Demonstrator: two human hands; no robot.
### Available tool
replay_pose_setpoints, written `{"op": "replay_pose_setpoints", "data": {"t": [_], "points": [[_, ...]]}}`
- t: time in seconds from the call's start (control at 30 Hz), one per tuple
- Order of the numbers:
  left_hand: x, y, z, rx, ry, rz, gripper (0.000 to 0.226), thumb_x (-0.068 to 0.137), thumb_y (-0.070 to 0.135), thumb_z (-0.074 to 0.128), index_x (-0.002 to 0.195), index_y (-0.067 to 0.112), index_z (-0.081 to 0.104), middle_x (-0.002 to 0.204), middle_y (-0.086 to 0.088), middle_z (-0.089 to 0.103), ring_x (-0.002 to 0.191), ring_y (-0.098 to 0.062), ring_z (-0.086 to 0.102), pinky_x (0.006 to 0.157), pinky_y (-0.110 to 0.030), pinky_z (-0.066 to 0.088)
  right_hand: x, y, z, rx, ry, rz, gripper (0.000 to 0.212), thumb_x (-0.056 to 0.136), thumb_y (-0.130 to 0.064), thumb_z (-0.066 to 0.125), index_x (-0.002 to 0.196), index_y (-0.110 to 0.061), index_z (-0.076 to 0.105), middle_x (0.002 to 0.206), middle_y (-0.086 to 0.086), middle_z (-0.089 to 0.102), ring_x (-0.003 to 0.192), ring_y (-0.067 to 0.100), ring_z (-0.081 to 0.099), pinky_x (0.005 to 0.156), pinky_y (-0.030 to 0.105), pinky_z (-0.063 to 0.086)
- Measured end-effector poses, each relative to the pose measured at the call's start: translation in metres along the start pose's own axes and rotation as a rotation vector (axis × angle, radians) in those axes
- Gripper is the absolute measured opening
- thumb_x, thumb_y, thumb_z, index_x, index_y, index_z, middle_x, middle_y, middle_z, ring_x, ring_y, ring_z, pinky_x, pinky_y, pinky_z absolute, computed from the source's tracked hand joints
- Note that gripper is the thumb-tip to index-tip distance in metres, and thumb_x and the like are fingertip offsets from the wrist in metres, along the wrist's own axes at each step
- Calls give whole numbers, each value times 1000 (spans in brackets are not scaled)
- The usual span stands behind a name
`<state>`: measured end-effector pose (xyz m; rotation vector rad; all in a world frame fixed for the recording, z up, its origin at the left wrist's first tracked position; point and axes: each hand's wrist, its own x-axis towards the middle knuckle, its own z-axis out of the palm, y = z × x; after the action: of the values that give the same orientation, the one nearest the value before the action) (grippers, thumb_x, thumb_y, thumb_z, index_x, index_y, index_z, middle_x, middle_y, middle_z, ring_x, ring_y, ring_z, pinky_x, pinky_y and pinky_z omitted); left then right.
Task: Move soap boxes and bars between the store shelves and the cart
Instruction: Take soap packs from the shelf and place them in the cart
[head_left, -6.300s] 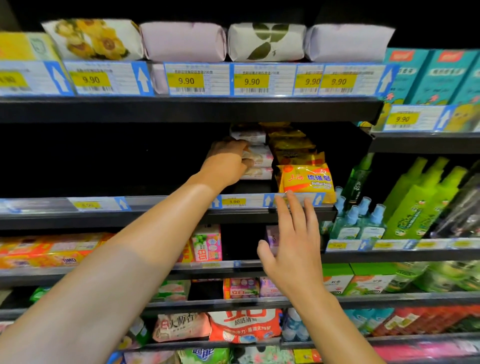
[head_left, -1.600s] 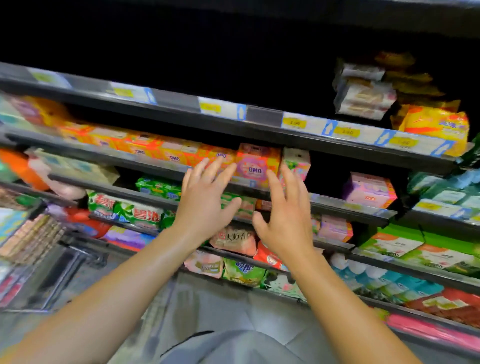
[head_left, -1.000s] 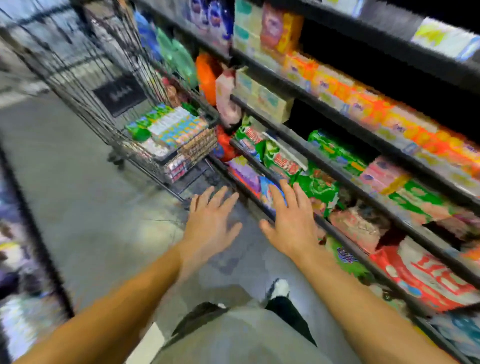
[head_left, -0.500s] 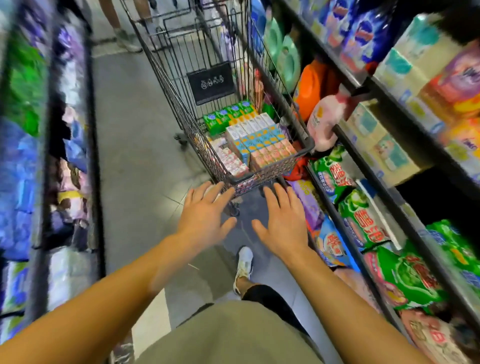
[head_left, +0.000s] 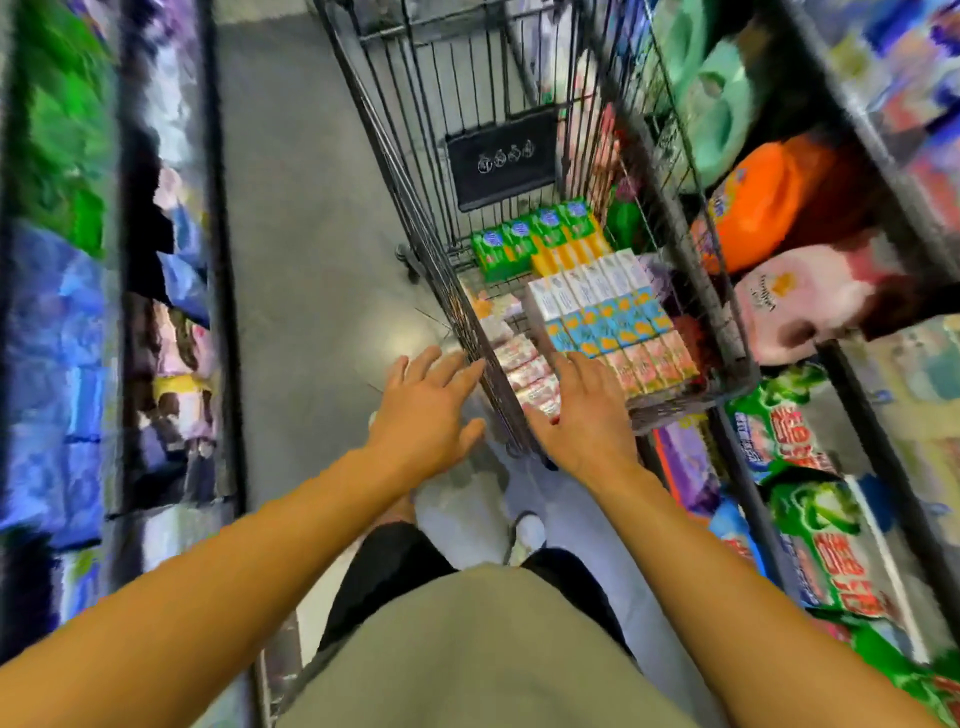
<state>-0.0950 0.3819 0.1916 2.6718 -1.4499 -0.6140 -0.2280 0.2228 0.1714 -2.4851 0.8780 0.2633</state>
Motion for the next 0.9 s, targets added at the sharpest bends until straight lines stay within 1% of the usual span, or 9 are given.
{"op": "replay_pose_setpoints", "data": {"t": [0.17, 0.33, 0.4, 0.47, 0.57, 0.67, 0.77, 0.83, 0.9], "points": [[62, -68, -26, 49, -107, 151, 72, 94, 54, 49, 156, 30, 19, 163, -2, 19, 148, -33, 13, 118, -54, 13, 75, -37, 13, 112, 35, 127, 68, 95, -45, 49, 152, -10, 35, 156, 15, 34, 144, 37, 27, 118, 45, 22], [119, -118, -66, 105, -160, 288, 72, 94, 54, 47, 156, 29, 20, 163, -3, 18, 149, -32, 11, 120, -51, 8, 127, -63, 19, 150, -12, 265, 63, 100, -32, 51, 154, -9, 27, 159, 14, 28, 147, 32, 20, 119, 37, 11], [142, -131, -78, 116, -169, 333, 72, 94, 53, 48, 156, 30, 19, 162, -3, 20, 148, -32, 12, 120, -52, 8, 144, -67, 22, 182, -7, 290, 62, 98, -29, 54, 152, -7, 31, 154, 16, 36, 142, 34, 27, 117, 39, 18], [167, -139, -88, 148, -176, 384, 72, 93, 54, 47, 156, 28, 22, 161, -5, 24, 147, -34, 16, 119, -55, 14, 160, -65, 27, 217, -19, 343, 63, 96, -28, 57, 151, -8, 34, 150, 16, 40, 138, 36, 33, 114, 42, 27], [204, -142, -97, 151, -187, 434, 72, 88, 56, 42, 151, 23, 35, 155, -11, 37, 143, -39, 28, 115, -59, 24, 180, -56, 35, 246, -48, 399, 66, 96, -31, 59, 152, -10, 32, 152, 14, 38, 140, 35, 32, 112, 43, 31], [239, -139, -98, 171, -223, 474, 69, 92, 54, 49, 152, 23, 34, 157, -10, 34, 144, -38, 26, 117, -58, 21, 200, -47, 42, 286, -93, 448, 68, 96, -32, 60, 153, -10, 29, 154, 14, 35, 142, 33, 30, 111, 41, 31], [271, -133, -91, 196, -276, 500, 72, 93, 52, 53, 154, 25, 28, 160, -8, 28, 147, -36, 19, 119, -56, 14, 220, -34, 58, 354, -84, 480, 68, 94, -33, 63, 151, -9, 35, 152, 16, 39, 139, 34, 35, 110, 39, 31], [292, -129, -85, 226, -350, 504, 72, 93, 55, 50, 155, 27, 25, 161, -6, 25, 148, -35, 17, 119, -55, 14, 233, -27, 70, 387, -105, 492, 65, 94, -33, 64, 149, -9, 38, 151, 18, 40, 137, 35, 37, 110, 39, 30], [311, -127, -76, 235, -435, 521, 73, 88, 61, 35, 153, 27, 29, 159, -6, 30, 146, -36, 22, 116, -55, 20, 242, -23, 79, 446, -130, 532, 63, 94, -28, 64, 149, -9, 39, 149, 21, 41, 135, 38, 39, 107, 40, 32]]}}
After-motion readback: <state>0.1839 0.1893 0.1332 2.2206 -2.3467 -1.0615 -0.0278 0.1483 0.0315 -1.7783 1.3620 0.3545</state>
